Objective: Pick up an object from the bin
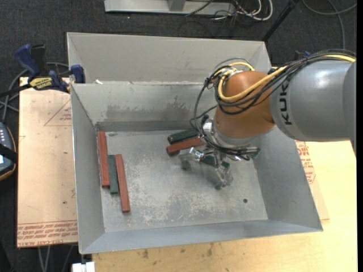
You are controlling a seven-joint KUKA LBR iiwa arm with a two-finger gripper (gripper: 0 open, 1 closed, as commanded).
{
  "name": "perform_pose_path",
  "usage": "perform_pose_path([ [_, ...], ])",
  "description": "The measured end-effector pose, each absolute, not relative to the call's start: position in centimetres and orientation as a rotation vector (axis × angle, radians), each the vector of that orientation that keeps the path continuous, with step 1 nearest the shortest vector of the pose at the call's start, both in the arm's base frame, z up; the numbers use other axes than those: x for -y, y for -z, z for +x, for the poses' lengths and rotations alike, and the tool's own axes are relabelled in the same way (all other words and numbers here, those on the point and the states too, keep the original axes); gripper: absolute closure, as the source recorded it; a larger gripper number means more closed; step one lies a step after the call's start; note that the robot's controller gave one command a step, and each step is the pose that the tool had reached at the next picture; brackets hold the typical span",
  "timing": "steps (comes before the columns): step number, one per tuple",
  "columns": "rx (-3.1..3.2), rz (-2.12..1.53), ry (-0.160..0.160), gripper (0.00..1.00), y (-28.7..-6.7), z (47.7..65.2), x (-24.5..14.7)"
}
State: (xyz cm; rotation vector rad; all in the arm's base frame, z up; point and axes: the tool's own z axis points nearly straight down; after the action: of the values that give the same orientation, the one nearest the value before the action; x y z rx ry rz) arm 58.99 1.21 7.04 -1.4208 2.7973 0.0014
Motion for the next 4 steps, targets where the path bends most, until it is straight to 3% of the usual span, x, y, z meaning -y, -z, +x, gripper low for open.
perform_pose_path([
  [1,-2.815,-1.368,0.004,0.00,-11.3,65.8,-2.3],
  [2,-2.954,-1.065,-0.005,0.00,-8.2,64.9,-5.4],
  [3,-2.994,-0.927,-0.002,0.00,-7.2,65.8,-2.6],
  [4,-2.989,-0.923,-0.002,1.00,-7.6,66.0,-2.7],
])
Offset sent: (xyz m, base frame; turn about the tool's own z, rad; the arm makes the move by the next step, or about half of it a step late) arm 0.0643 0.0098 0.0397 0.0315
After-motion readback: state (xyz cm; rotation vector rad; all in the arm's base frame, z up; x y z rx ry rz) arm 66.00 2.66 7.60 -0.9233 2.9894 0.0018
